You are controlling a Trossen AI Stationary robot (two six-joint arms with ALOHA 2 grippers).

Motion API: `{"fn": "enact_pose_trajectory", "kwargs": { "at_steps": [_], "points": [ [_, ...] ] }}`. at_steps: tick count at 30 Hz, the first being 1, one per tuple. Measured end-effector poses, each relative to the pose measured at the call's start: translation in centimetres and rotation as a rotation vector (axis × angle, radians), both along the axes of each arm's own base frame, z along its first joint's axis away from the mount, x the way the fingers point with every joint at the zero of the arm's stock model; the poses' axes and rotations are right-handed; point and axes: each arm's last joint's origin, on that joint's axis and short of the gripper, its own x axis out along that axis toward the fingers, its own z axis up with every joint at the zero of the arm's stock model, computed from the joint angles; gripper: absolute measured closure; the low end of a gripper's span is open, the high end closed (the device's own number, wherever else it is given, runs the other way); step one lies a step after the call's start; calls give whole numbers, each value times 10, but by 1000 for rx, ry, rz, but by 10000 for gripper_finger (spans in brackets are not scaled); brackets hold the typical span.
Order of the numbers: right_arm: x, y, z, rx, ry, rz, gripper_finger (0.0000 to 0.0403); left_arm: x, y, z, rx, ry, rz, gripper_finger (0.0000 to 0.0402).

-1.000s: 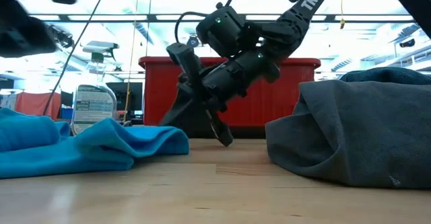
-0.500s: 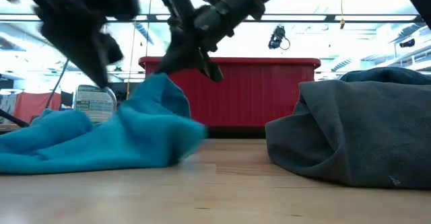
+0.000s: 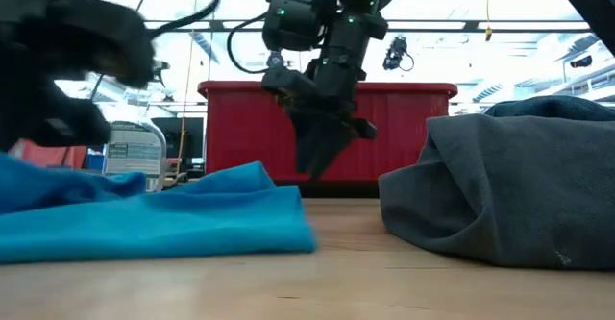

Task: Fold laundry
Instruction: Fold the blue shorts

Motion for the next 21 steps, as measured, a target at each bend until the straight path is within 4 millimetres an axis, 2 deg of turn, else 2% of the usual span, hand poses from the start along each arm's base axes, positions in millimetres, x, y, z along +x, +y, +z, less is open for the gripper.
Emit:
{"fn": "enact_pose_trajectory", "kwargs": {
  "at_steps": [4, 10, 13, 17, 21],
  "points": [
    [0, 4, 4, 40, -15, 39, 267, -11, -12, 12, -28, -18, 21, 397],
    [22, 37, 8, 41, -238, 121, 274, -18, -11, 30, 38, -140, 83, 397],
    [34, 48, -10, 45, -285, 145, 281, -18, -9, 32, 44, -158, 66, 397],
    [40, 53, -50, 62, -219, 122, 293, -32, -17, 29, 42, -69, -55, 397],
    [41, 53, -61, 59, -186, 90, 306, -53, -26, 29, 81, 3, -129, 397]
  ]
}}
